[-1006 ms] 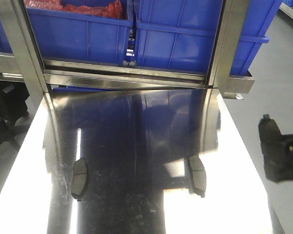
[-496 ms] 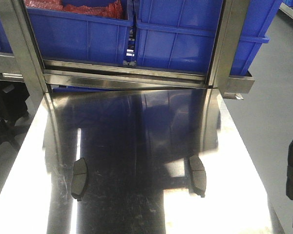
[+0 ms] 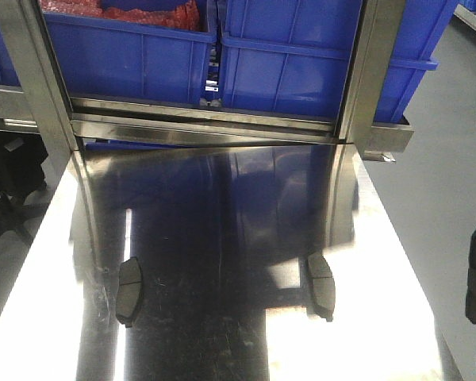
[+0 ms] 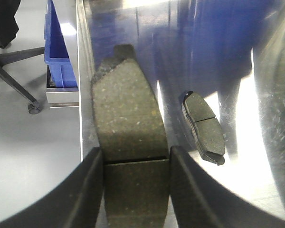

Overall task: Move and align brake pads A on conveyor
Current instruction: 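Hold both brake pads raised in the left and right grippers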

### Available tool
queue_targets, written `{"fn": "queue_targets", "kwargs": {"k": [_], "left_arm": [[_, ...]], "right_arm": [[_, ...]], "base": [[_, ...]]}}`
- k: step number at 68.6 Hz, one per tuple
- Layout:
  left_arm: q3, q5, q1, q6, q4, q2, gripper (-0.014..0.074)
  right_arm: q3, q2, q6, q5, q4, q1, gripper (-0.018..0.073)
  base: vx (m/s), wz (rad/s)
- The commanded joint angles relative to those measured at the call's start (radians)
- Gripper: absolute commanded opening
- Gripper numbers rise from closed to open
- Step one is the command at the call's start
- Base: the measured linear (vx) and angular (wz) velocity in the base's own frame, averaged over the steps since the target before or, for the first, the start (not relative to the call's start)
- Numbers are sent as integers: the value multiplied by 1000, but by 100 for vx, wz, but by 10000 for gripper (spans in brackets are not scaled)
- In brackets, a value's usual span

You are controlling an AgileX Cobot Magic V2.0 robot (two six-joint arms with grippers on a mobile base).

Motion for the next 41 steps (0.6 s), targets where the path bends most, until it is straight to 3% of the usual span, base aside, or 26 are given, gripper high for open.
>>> {"fn": "queue_targets", "kwargs": {"k": [1,41], "left_arm": [[-30,-74,-5,-1,-9,-3,59],[-30,-74,-5,-1,-9,-3,59]], "right_arm": [[-30,3,-4,-90,19,-3,-3],[-30,3,-5,-90,19,-3,-3]], "base": [[0,0],[0,0]]}}
